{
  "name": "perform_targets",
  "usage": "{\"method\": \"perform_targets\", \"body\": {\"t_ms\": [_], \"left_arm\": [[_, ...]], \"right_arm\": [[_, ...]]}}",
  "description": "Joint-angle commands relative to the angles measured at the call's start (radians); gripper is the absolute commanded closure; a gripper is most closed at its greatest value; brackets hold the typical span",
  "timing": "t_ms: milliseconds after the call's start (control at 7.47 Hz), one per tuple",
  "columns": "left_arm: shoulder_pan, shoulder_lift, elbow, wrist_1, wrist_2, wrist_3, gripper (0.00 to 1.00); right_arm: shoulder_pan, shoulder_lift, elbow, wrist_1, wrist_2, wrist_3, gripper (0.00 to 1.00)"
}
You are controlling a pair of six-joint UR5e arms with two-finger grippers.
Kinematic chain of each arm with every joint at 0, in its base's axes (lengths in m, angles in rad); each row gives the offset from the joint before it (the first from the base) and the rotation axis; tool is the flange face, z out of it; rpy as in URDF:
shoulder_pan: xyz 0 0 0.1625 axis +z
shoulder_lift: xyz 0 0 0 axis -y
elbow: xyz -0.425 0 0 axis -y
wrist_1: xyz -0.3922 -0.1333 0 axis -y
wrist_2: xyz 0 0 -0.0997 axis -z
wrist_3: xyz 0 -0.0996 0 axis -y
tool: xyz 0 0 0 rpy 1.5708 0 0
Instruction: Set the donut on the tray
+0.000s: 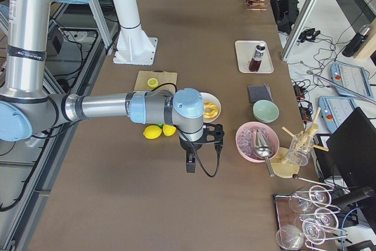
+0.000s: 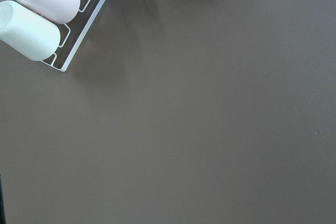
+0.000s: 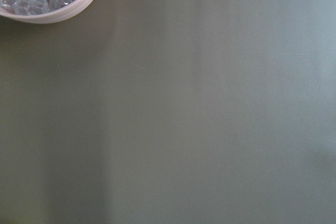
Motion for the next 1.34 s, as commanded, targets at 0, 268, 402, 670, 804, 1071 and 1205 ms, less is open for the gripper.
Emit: {"method": "perform_targets", "body": {"t_ms": [0,268,402,670,804,1071,1205], "left_arm": [[-0.003,0.005,0.0,-0.011,0.001,0.003,0.02],[0.0,0.034,-0.008,-0.014,0.001,0.003,0.02],[0.003,0.046,-0.02,-0.013,0.001,0.002,0.02],[-0.003,0.049,-0.017,-0.013,0.001,0.0,0.02],[-0.001,0.062,-0.017,-0.013,0.001,0.0,0.02],[0.0,0.071,-0.017,-0.013,0.001,0.003,0.02],[0.0,0.071,-0.017,-0.013,0.001,0.003,0.02]], "right_arm": [[0.0,-0.013,0.002,-0.001,0.034,0.007,0.0],[0.0,-0.024,0.003,0.007,0.032,0.005,0.0],[0.0,-0.024,0.0,0.01,0.037,-0.002,0.0],[-0.002,-0.023,-0.001,0.01,0.096,0.007,0.0],[-0.003,-0.023,0.0,0.01,0.112,0.007,0.0],[-0.009,-0.024,0.002,0.01,0.187,0.005,0.0],[-0.009,-0.026,0.003,0.009,0.193,0.005,0.0]]}}
